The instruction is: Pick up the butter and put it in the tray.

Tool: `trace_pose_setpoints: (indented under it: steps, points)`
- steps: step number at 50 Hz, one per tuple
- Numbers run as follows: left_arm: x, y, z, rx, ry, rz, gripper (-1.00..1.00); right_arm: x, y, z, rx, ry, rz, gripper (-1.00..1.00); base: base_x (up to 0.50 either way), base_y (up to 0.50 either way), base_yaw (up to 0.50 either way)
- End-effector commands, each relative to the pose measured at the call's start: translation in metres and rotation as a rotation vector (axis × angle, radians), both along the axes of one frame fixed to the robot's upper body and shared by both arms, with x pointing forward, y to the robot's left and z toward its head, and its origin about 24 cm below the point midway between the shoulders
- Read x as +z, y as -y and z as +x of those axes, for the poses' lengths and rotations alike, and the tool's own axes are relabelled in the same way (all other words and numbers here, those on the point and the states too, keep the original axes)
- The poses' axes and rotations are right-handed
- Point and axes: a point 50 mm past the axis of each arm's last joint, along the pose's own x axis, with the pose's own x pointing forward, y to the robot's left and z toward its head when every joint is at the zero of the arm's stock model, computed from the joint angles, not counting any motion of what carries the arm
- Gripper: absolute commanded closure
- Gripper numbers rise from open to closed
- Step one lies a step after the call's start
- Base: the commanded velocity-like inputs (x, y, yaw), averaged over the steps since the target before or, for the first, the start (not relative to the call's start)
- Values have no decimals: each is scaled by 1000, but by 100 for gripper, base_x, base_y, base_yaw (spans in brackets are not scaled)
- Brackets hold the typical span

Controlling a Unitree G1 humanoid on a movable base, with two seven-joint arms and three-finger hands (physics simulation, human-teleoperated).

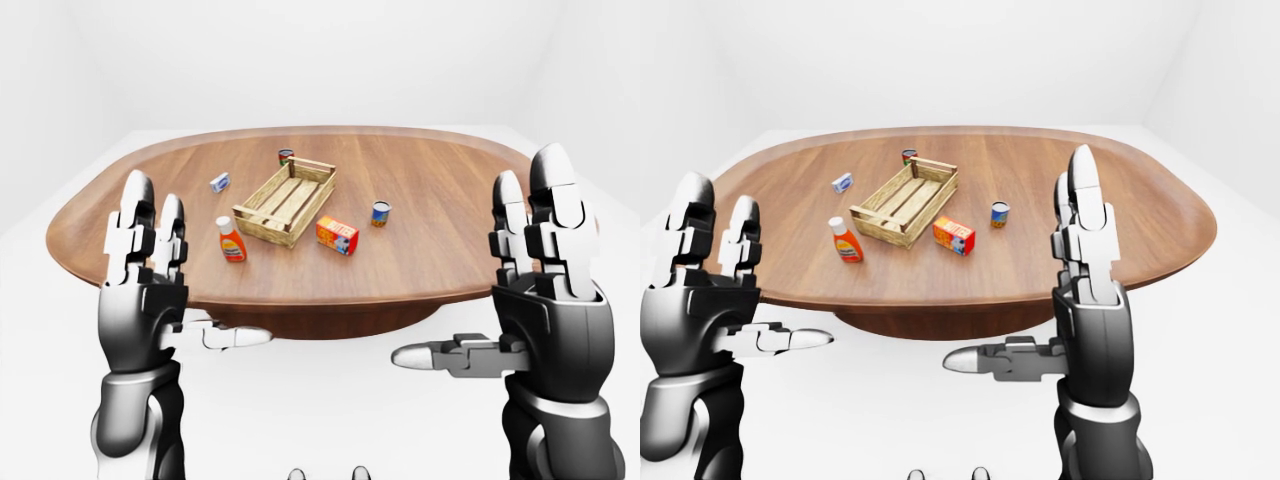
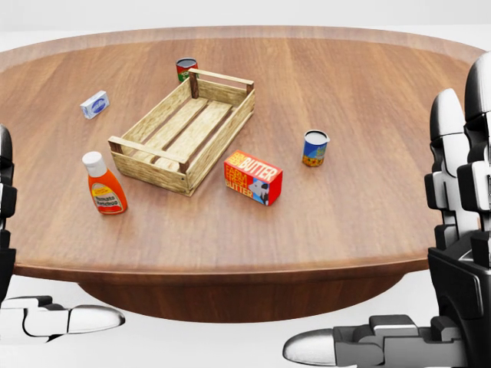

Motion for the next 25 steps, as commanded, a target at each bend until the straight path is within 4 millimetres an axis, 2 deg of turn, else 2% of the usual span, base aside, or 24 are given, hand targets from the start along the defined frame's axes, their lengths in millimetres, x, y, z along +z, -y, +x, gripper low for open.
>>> trace_pose_setpoints:
  steps: [1, 23, 25]
  points:
    - [7, -2, -4, 3, 35, 3, -100, 1, 2, -2, -7, 3, 6, -100, 0, 50, 0]
    - [-1, 1, -3, -5, -5, 12, -100, 3, 2, -4, -13, 17, 6, -100, 0, 50, 0]
    - [2, 1, -4, -5, 8, 13, -100, 6, 6, -4, -11, 37, 56, -100, 0, 0, 0]
